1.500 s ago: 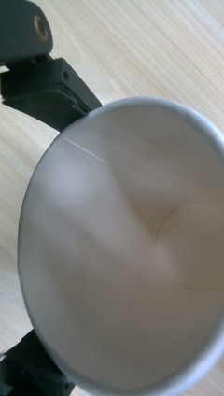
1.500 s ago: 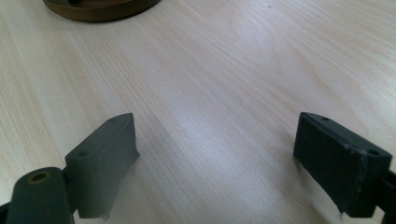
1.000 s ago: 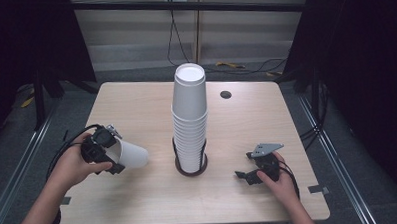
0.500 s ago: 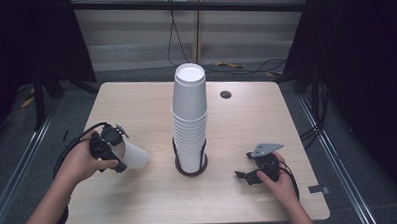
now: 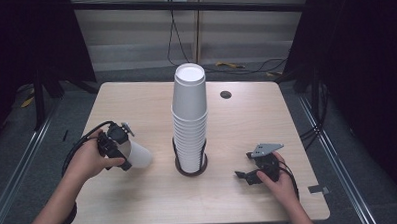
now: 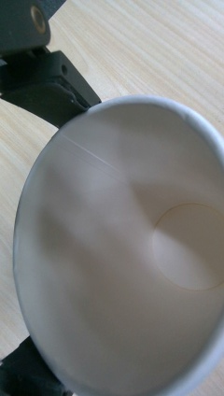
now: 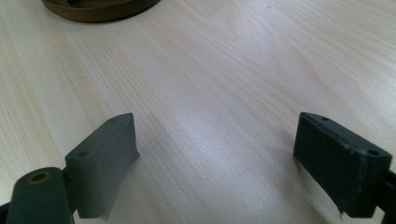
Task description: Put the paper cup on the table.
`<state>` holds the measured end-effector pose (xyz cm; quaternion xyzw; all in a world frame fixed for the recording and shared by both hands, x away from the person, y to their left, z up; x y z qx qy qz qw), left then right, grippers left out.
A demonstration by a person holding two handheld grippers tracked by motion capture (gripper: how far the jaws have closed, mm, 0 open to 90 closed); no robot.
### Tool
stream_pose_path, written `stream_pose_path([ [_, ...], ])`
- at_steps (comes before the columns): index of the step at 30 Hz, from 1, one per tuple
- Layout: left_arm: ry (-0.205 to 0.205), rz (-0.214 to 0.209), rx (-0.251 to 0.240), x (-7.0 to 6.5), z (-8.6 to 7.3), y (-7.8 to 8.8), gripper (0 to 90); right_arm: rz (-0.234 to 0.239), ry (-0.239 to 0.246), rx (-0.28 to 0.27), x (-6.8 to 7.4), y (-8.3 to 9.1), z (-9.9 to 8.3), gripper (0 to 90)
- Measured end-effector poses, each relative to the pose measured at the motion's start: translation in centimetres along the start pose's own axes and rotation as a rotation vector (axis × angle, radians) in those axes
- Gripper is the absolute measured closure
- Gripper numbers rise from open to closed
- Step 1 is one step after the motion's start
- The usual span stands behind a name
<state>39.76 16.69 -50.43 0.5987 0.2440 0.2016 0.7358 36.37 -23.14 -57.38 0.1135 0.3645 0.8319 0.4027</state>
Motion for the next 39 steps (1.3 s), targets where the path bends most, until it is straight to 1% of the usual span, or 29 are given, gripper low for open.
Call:
stream_pose_path([
  [3,0.002,-0.005,0.008,-0.08,0.13,-0.21,7.4,0.0,0.0,0.0,0.0,0.0,0.0,12.9],
  [7,0.003,-0.003,0.0,0.01,0.36,-0.36,7.3,0.0,0.0,0.0,0.0,0.0,0.0,12.9],
  [9,0.008,-0.003,-0.006,0.06,0.43,-0.39,7.1,-0.001,-0.001,-0.001,0.0,0.0,0.0,13.0],
  [11,0.018,-0.01,-0.022,0.03,0.57,-0.51,7.0,-0.001,0.0,-0.001,0.0,0.0,0.0,13.0],
  [13,0.015,-0.012,-0.025,0.1,0.62,-0.55,6.9,-0.001,0.0,-0.001,0.0,0.0,0.0,13.0],
  [18,0.026,-0.017,-0.042,0.11,0.92,-0.61,6.7,-0.001,0.0,-0.001,0.0,0.0,0.0,13.0],
  [20,0.017,-0.018,-0.042,0.09,0.98,-0.48,6.7,-0.001,0.0,-0.001,0.0,0.0,0.0,13.0],
  [22,0.021,-0.019,-0.05,0.02,1.04,-0.25,6.7,-0.001,0.0,-0.001,0.0,0.0,0.0,13.0],
  [23,0.023,-0.026,-0.048,-0.07,0.99,-0.16,6.8,-0.001,0.0,-0.001,0.0,0.0,0.0,13.0],
  [24,0.013,-0.032,-0.034,-0.15,0.84,-0.07,7.0,-0.001,0.0,-0.001,0.0,0.0,0.0,13.0],
  [26,0.013,-0.038,-0.03,-0.3,0.73,0.02,7.0,-0.001,0.0,-0.001,0.0,0.0,0.0,13.0],
  [27,0.015,-0.031,-0.037,-0.26,0.77,0.1,6.9,-0.001,0.0,-0.001,0.0,0.0,0.0,13.0],
  [28,0.01,-0.03,-0.037,-0.2,0.76,0.21,6.9,-0.002,0.0,-0.001,0.0,0.01,0.0,13.0],
  [30,0.016,-0.032,-0.05,-0.19,0.82,0.26,6.7,-0.002,0.0,-0.001,0.01,0.01,0.0,13.0],
  [32,0.012,-0.036,-0.043,-0.26,0.78,0.17,6.7,-0.002,0.0,-0.001,0.01,0.01,0.0,13.0],
  [35,0.011,-0.023,-0.025,-0.26,0.72,0.02,6.6,-0.002,-0.001,-0.001,0.01,0.01,0.0,13.0],
  [39,0.011,-0.032,-0.032,-0.39,0.97,-0.07,6.5,-0.002,-0.001,-0.001,0.01,0.01,0.0,13.1],
])
Point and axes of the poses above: each handheld gripper's, and its own axes: y roughly backward along the jaws, z roughly out of its top, x roughly to its left, the point moved 10 cm from there along -y, roughly forward along the jaws, and after that the axes turned 9 degrees about -z, right-handed, at the moved point
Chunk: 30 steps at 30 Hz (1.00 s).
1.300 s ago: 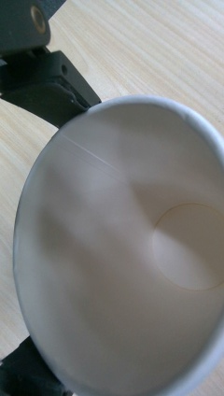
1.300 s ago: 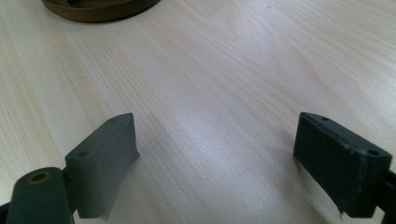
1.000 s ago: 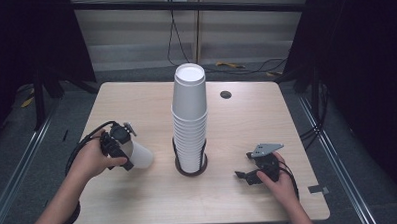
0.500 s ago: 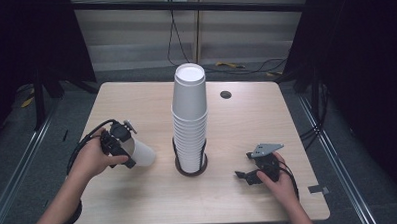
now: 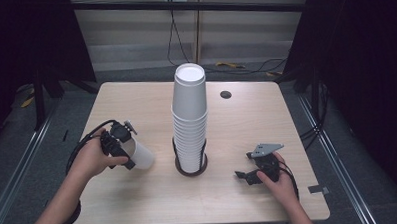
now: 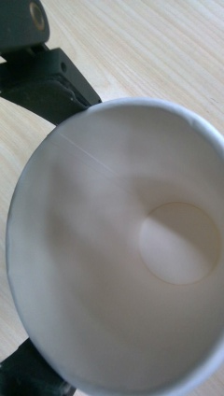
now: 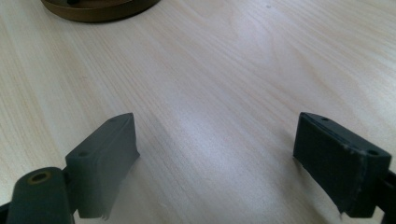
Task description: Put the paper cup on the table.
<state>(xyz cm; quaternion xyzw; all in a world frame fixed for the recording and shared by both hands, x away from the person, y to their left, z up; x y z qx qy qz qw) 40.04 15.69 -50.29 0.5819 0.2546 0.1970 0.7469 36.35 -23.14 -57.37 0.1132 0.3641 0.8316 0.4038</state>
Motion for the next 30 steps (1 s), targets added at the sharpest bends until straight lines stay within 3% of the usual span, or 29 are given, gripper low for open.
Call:
stream_pose_path([
  [12,-0.009,-0.003,-0.053,-0.3,0.9,0.0,7.1,0.0,-0.001,0.0,0.0,0.0,0.0,13.1],
  [22,-0.04,-0.019,-0.145,-0.8,2.2,-0.8,9.2,-0.001,-0.001,0.0,0.0,0.0,0.0,13.1],
  [30,-0.02,-0.05,-0.229,-1.1,2.4,-1.9,13.5,-0.001,-0.001,0.0,0.0,0.0,0.0,13.2],
])
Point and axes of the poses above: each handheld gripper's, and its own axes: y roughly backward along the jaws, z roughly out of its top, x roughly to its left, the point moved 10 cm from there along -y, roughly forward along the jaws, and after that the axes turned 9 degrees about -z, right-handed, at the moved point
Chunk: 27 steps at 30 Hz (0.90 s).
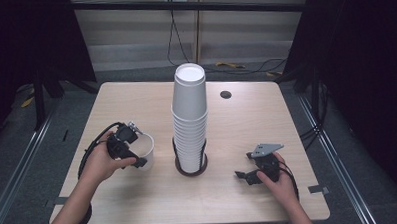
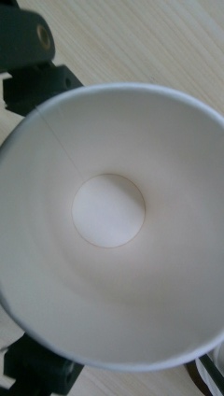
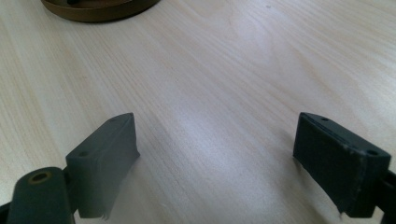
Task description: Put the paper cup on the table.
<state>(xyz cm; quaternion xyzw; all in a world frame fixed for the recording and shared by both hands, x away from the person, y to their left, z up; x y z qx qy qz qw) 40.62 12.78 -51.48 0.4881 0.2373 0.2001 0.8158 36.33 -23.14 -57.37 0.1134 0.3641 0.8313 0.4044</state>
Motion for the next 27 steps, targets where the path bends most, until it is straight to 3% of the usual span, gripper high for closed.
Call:
stream_pose_path([
  [14,0.023,-0.032,-0.073,0.3,-1.3,-0.9,16.6,0.0,0.0,0.0,0.0,0.0,0.0,13.2],
  [22,0.047,-0.047,-0.126,0.6,-2.6,-0.6,16.6,0.0,0.001,0.0,0.0,0.0,0.0,13.3],
  [27,0.053,-0.043,-0.133,0.8,-3.6,-0.4,16.6,0.0,0.0,0.0,0.0,0.0,0.0,13.2],
])
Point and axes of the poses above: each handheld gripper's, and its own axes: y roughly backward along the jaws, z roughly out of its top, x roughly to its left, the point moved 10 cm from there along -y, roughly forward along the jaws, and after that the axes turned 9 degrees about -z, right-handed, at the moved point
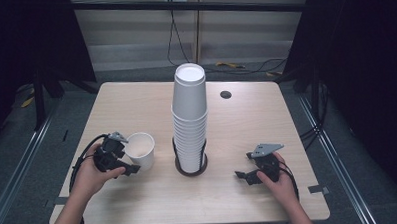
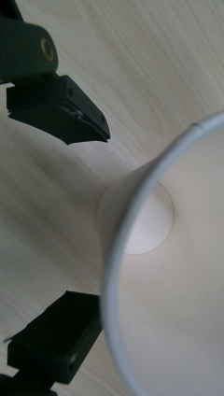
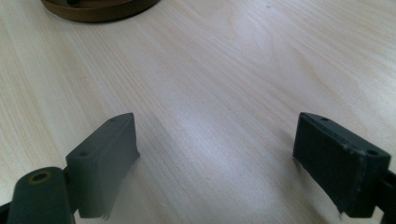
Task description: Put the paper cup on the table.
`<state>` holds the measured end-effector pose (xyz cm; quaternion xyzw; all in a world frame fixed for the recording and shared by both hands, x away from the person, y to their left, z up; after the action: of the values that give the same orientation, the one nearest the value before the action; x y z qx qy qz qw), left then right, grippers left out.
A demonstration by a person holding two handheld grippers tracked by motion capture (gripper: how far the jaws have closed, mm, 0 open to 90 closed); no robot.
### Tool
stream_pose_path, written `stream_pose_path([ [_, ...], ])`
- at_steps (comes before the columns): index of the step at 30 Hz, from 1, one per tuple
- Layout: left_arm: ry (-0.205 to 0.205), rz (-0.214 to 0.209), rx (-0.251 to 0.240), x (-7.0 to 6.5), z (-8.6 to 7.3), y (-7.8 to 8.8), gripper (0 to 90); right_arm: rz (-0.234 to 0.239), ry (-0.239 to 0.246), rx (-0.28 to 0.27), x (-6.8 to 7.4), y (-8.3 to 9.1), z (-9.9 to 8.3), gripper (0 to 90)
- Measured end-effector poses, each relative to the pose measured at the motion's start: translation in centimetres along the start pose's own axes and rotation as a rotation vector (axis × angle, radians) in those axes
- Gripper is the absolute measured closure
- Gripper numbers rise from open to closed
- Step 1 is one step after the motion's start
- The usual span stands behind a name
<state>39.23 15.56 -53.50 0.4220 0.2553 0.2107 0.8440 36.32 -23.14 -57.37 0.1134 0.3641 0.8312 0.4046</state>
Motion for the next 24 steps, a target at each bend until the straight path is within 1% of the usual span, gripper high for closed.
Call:
stream_pose_path([
  [2,0.012,0.0,-0.014,0.0,-0.3,0.0,16.6,0.0,0.0,0.0,0.0,0.0,0.0,13.2],
  [3,0.006,0.0,-0.018,0.0,-0.4,0.1,16.5,0.0,-0.001,0.0,0.0,0.0,0.0,13.2],
  [4,0.018,-0.005,-0.026,0.0,-0.5,0.0,16.5,0.0,0.0,0.0,0.0,0.0,0.0,13.2],
  [9,0.025,-0.005,-0.038,0.1,-1.2,0.0,16.5,0.0,0.0,0.0,0.0,0.0,0.0,13.2],
  [12,0.024,-0.005,-0.054,0.1,-1.5,0.1,16.5,-0.001,0.0,-0.001,0.0,0.0,0.0,13.3],
  [13,0.032,-0.01,-0.061,0.1,-1.7,0.1,16.4,-0.001,-0.001,0.0,0.0,0.0,0.0,13.4],
  [17,0.03,0.007,-0.063,0.2,-2.5,0.0,16.3,0.0,-0.002,0.0,0.0,0.0,0.0,13.2],
  [18,0.033,0.014,-0.067,0.2,-2.6,0.1,16.3,0.0,-0.002,0.0,0.0,0.0,0.0,13.2],
  [21,0.039,0.013,-0.092,0.2,-3.0,0.0,16.3,-0.001,-0.002,0.0,0.0,0.0,0.0,13.2],
  [22,0.038,0.017,-0.092,0.2,-3.2,0.0,16.3,-0.002,-0.003,0.0,0.0,0.0,0.0,13.3],
  [23,0.033,0.019,-0.079,0.2,-3.5,0.0,16.3,-0.002,-0.001,-0.001,0.0,0.0,0.0,13.3],
  [24,0.026,0.027,-0.086,0.3,-3.6,-0.1,16.3,-0.004,-0.004,0.001,0.0,0.1,-0.1,13.3],
])
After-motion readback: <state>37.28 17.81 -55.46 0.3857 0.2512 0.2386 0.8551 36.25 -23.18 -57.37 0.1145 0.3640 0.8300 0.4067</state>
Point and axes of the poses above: each handheld gripper's, and its own axes: y roughly backward along the jaws, z roughly out of its top, x roughly to its left, the point moved 10 cm from there along -y, roughly forward along the jaws, and after that the axes turned 9 degrees about -z, right-handed, at the moved point
